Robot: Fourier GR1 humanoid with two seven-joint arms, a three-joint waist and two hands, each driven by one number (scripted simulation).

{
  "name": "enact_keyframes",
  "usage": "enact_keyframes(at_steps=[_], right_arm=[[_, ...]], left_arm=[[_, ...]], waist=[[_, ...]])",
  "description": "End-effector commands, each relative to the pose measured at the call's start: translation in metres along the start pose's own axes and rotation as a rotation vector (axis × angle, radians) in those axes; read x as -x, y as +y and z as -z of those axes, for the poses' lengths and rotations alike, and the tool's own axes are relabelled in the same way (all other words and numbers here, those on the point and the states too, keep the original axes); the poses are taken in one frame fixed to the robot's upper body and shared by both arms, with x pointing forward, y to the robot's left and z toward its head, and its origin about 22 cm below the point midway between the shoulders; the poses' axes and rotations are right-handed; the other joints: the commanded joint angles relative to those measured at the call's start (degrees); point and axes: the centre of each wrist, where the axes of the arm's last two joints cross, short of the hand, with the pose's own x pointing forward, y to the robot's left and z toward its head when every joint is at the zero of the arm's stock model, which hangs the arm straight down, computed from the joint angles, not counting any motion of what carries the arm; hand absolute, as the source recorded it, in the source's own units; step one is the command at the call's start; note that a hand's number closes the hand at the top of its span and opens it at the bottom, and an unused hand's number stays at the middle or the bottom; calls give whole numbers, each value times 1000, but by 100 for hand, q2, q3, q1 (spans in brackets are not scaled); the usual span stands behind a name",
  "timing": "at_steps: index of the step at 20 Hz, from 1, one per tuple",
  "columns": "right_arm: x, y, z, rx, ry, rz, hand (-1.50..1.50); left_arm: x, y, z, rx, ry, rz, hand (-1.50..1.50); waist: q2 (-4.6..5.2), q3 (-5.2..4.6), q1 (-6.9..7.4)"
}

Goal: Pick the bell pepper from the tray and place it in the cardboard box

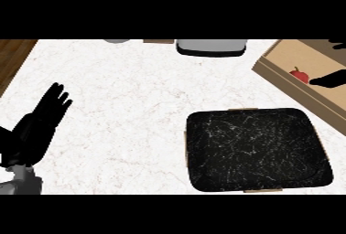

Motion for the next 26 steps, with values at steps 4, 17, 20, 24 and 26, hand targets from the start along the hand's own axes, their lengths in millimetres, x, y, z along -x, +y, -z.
enact_keyframes(at_steps=[4, 17, 20, 24, 26], right_arm=[[10, -16, -3, 250, 14, 396, -150], [89, -100, -66, 321, 64, 613, -150], [116, -111, -95, 270, 27, 573, -150], [120, -125, -103, 281, 20, 598, -150], [113, -126, -95, 301, 37, 572, -150]], left_arm=[[-6, 6, 1, -12, -8, 7, 0], [0, 18, 12, -2, -3, -14, 0], [8, 15, 1, -19, -11, -5, 0], [-7, 11, 5, -3, -19, -1, 0], [10, 2, 5, 4, 0, 5, 0]], waist=[[-15, 4, -53], [68, 12, -7], [29, 13, -36], [38, 20, 11], [51, 17, 53]])
